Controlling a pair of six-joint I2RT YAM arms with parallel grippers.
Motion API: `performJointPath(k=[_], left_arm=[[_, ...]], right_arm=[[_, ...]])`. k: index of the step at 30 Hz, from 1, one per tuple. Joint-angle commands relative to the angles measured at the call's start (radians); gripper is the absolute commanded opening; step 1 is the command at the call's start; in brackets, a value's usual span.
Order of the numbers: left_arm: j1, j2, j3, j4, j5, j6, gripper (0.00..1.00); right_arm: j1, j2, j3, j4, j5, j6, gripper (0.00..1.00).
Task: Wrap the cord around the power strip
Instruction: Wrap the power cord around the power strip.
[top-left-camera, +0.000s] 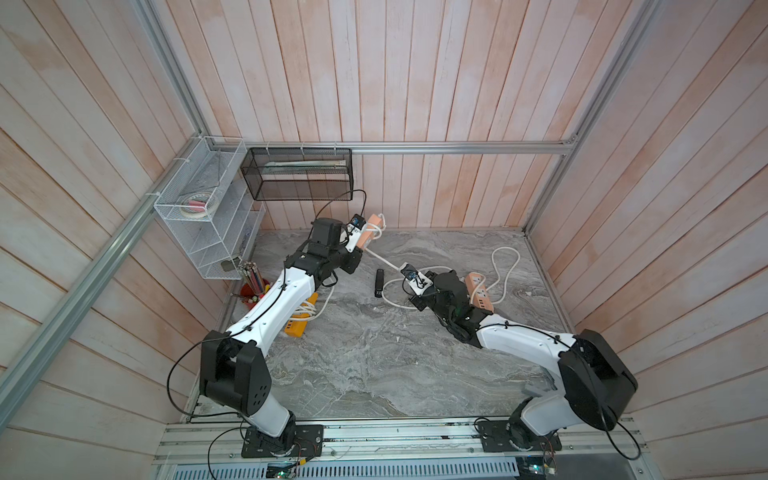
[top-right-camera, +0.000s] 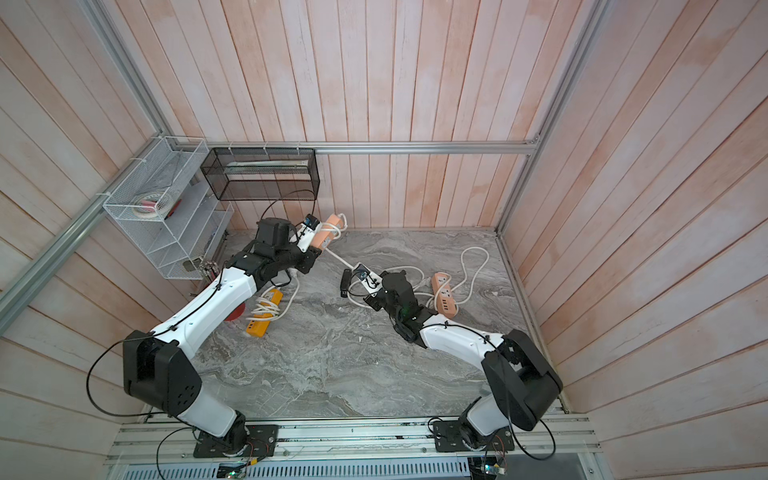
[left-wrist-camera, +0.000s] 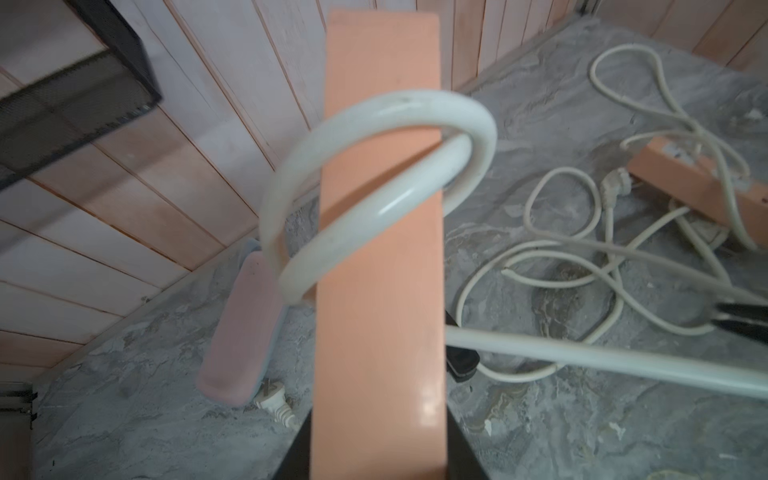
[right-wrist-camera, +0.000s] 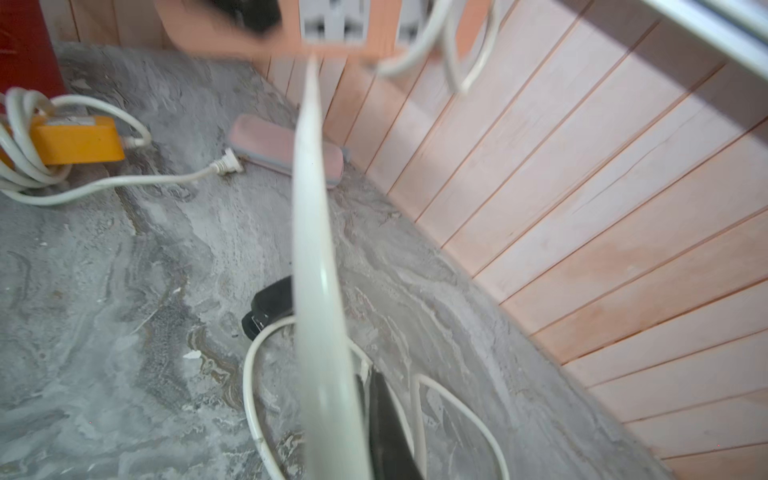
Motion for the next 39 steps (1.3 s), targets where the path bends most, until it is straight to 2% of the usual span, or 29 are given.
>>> performJointPath(k=[1, 7, 11, 15, 17, 19, 22, 25, 30, 35, 39], left_arm=[[-0.046, 0.002, 0.000, -0.041, -0.194, 0.162, 0.00], [-0.162, -0.025, -0.021, -0.199, 0.069, 0.280, 0.00], [-0.252, -0.061, -0.063, -0.306, 0.243, 0.390, 0.00], [-0.270, -0.107, -0.087, -0.343, 0.431, 0.397, 0.00], [-0.271, -0.135, -0.079, -0.358, 0.539, 0.398, 0.00], [-0.272, -0.169, -0.074, -0.346, 0.655, 0.393, 0.00], [-0.263, -0.224, -0.081, -0.268, 0.784, 0.357, 0.00], [-0.234, -0.266, -0.116, -0.136, 0.814, 0.296, 0.00], [-0.212, -0.266, -0.099, -0.050, 0.802, 0.237, 0.00], [-0.198, -0.282, -0.091, 0.051, 0.804, 0.153, 0.00], [-0.171, -0.315, -0.108, 0.161, 0.771, 0.072, 0.00]], right_arm=[[-0.011, -0.087, 0.065, 0.101, 0.071, -0.151, 0.00], [-0.117, -0.002, 0.391, -0.184, -0.151, -0.170, 0.00], [-0.210, 0.085, 0.542, -0.322, -0.285, -0.196, 0.00], [-0.325, 0.177, 0.655, -0.445, -0.507, -0.187, 0.00], [-0.384, 0.238, 0.723, -0.534, -0.668, -0.176, 0.01], [-0.432, 0.303, 0.777, -0.608, -0.810, -0.159, 0.08], [-0.460, 0.395, 0.810, -0.656, -0.963, -0.119, 0.24], [-0.450, 0.440, 0.742, -0.520, -0.988, -0.031, 0.34], [-0.437, 0.468, 0.551, -0.032, -0.962, 0.275, 0.39], [-0.380, 0.547, 0.536, 0.133, -0.825, 0.359, 0.40], [-0.368, 0.597, 0.508, 0.238, -0.753, 0.424, 0.34]])
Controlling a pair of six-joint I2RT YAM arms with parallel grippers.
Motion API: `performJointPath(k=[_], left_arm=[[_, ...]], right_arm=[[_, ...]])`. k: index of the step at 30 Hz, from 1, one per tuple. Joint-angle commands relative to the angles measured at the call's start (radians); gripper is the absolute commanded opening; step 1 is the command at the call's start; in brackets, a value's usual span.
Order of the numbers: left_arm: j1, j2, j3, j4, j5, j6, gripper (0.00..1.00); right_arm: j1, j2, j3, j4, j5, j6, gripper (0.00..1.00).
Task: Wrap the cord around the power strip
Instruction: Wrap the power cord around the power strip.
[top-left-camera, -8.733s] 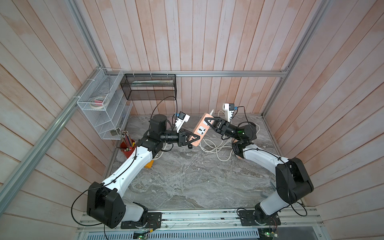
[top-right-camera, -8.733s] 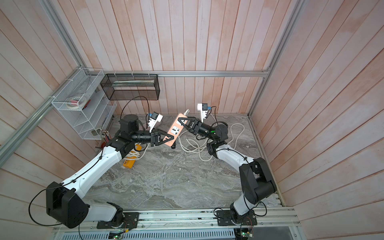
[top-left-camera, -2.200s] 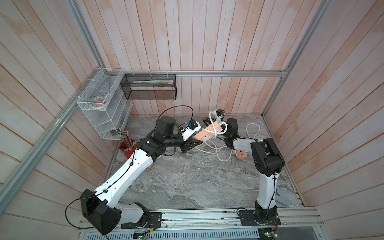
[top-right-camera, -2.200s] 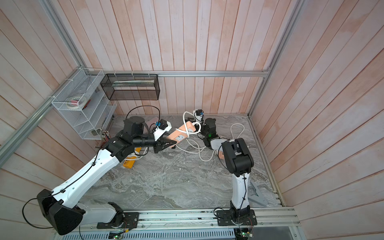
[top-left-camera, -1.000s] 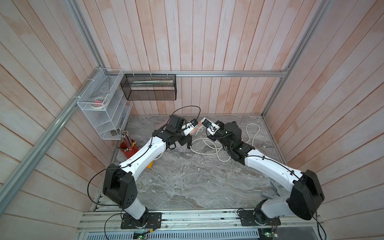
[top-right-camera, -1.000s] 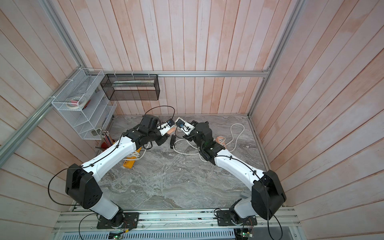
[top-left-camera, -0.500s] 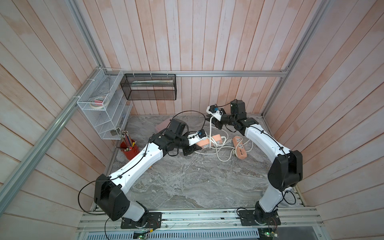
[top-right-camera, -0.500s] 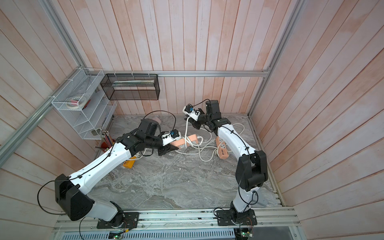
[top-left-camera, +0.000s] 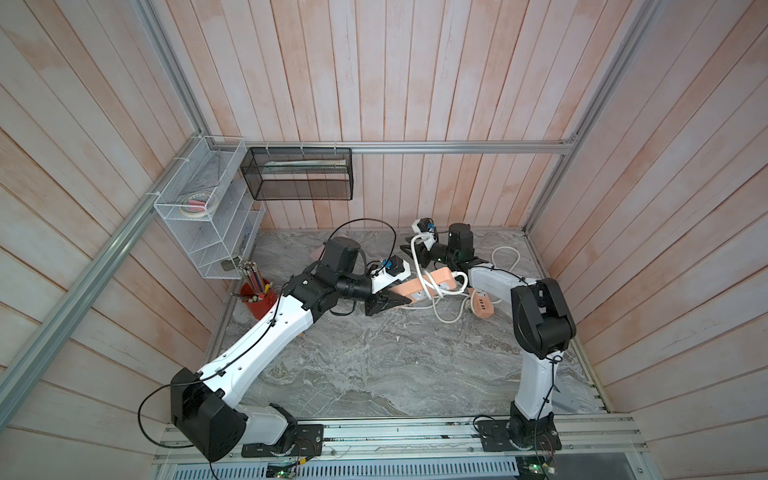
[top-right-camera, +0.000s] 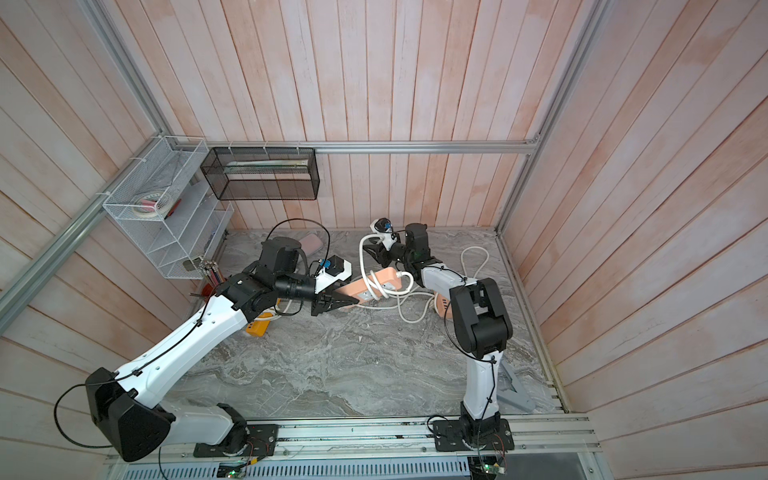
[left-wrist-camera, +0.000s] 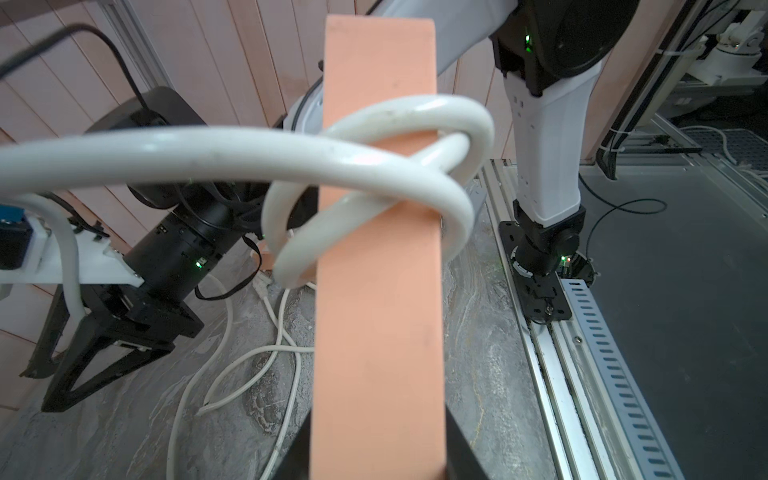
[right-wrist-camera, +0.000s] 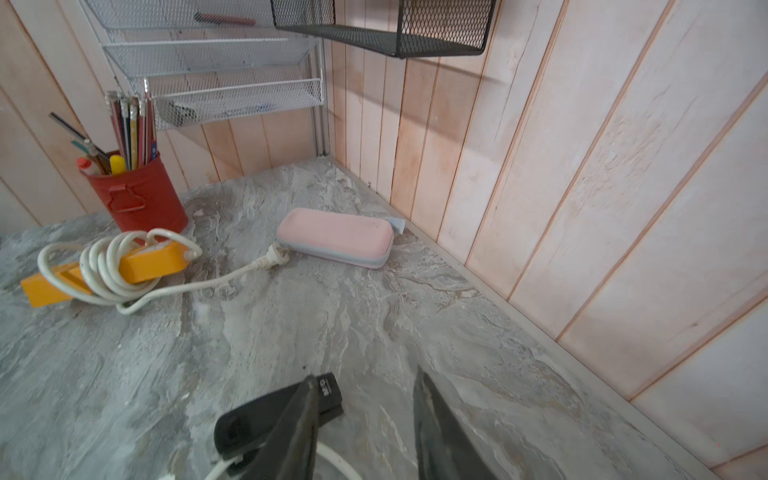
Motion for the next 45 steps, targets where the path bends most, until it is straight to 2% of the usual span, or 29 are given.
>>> performJointPath(k=[1, 5, 11, 15, 19, 24, 26, 29, 32, 34, 37, 40, 45], left_arm=[[0.025, -0.065, -0.004, 0.207, 0.010, -0.103, 0.00], [0.057, -0.078, -0.019, 0.307, -0.061, -0.198, 0.00], [0.093, -0.053, -0.004, 0.441, -0.207, -0.366, 0.00], [0.142, -0.012, 0.031, 0.459, -0.346, -0.446, 0.00], [0.245, 0.050, 0.129, 0.274, -0.396, -0.392, 0.00], [0.326, 0.106, 0.205, 0.071, -0.459, -0.299, 0.00], [0.334, 0.126, 0.214, 0.023, -0.548, -0.259, 0.00], [0.331, 0.184, 0.220, -0.047, -0.725, -0.199, 0.00], [0.292, 0.251, 0.222, -0.130, -0.837, -0.141, 0.00], [0.241, 0.280, 0.216, -0.163, -0.854, -0.099, 0.00], [0.151, 0.310, 0.208, -0.200, -0.838, -0.026, 0.00], [0.058, 0.308, 0.182, -0.237, -0.727, 0.075, 0.00], [-0.034, 0.206, 0.060, -0.260, -0.472, 0.231, 0.00]], right_arm=[[0.006, 0.029, -0.041, 0.183, 0.085, 0.108, 0.30], [0.021, -0.010, -0.135, 0.209, 0.144, 0.100, 0.12], [0.049, -0.123, -0.295, 0.168, 0.247, 0.051, 0.03], [0.111, -0.191, -0.344, 0.006, 0.385, -0.094, 0.00], [0.134, -0.259, -0.392, -0.111, 0.564, -0.164, 0.00], [0.148, -0.384, -0.462, -0.127, 0.750, -0.215, 0.00], [0.165, -0.444, -0.475, -0.124, 0.842, -0.260, 0.00], [0.219, -0.562, -0.518, -0.064, 0.908, -0.375, 0.00], [0.267, -0.670, -0.528, 0.007, 0.893, -0.479, 0.00], [0.278, -0.709, -0.480, 0.003, 0.857, -0.505, 0.00], [0.276, -0.715, -0.354, -0.071, 0.740, -0.526, 0.00], [0.260, -0.656, -0.197, -0.198, 0.634, -0.545, 0.00], [0.149, -0.537, 0.012, -0.378, 0.426, -0.486, 0.00]])
